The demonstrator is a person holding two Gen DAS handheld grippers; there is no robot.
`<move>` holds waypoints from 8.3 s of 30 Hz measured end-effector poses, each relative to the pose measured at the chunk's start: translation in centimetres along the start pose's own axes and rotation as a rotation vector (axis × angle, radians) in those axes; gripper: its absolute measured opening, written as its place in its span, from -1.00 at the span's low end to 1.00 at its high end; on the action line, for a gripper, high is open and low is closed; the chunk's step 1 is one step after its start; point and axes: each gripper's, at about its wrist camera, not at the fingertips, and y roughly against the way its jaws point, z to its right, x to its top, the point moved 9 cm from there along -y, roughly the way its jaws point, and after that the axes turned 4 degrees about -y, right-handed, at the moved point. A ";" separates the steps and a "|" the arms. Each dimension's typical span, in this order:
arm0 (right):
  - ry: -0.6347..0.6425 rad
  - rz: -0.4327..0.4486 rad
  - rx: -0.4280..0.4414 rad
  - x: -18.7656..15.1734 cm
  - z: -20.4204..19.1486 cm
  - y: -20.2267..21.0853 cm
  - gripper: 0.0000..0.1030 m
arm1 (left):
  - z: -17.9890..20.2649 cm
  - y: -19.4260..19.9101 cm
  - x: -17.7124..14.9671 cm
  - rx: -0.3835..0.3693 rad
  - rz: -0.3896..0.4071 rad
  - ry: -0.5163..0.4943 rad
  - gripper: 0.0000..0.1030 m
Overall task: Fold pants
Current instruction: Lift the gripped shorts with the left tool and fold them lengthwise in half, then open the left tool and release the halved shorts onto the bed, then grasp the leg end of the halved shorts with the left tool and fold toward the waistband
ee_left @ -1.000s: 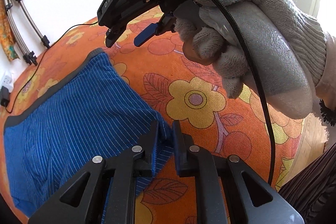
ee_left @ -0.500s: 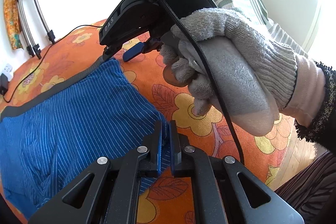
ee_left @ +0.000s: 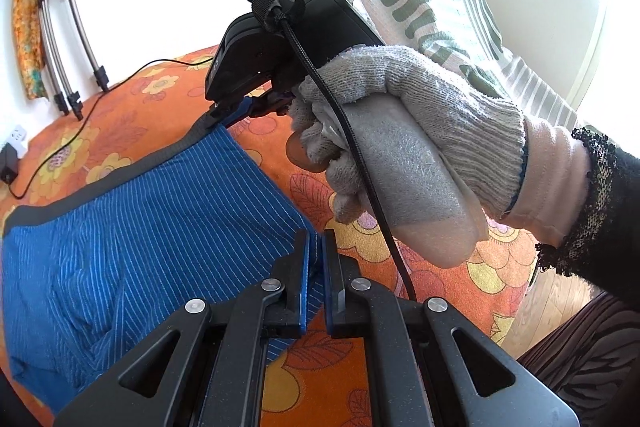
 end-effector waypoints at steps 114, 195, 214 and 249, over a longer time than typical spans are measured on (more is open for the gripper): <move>0.253 0.040 -0.115 -12.9 -17.3 -0.7 0.19 | -34.1 13.1 -12.7 0.066 -0.020 0.670 -0.12; 0.249 0.170 0.118 -10.3 -20.7 0.9 -0.84 | -33.5 15.5 -6.5 0.092 0.152 0.593 -0.92; 0.324 0.138 0.227 -22.7 -21.4 8.0 -0.84 | -24.1 23.6 -13.1 0.062 0.128 0.635 -0.92; 0.096 0.012 0.067 -10.3 -16.0 -6.4 -0.84 | -36.9 10.1 -9.6 0.197 0.003 0.706 -0.83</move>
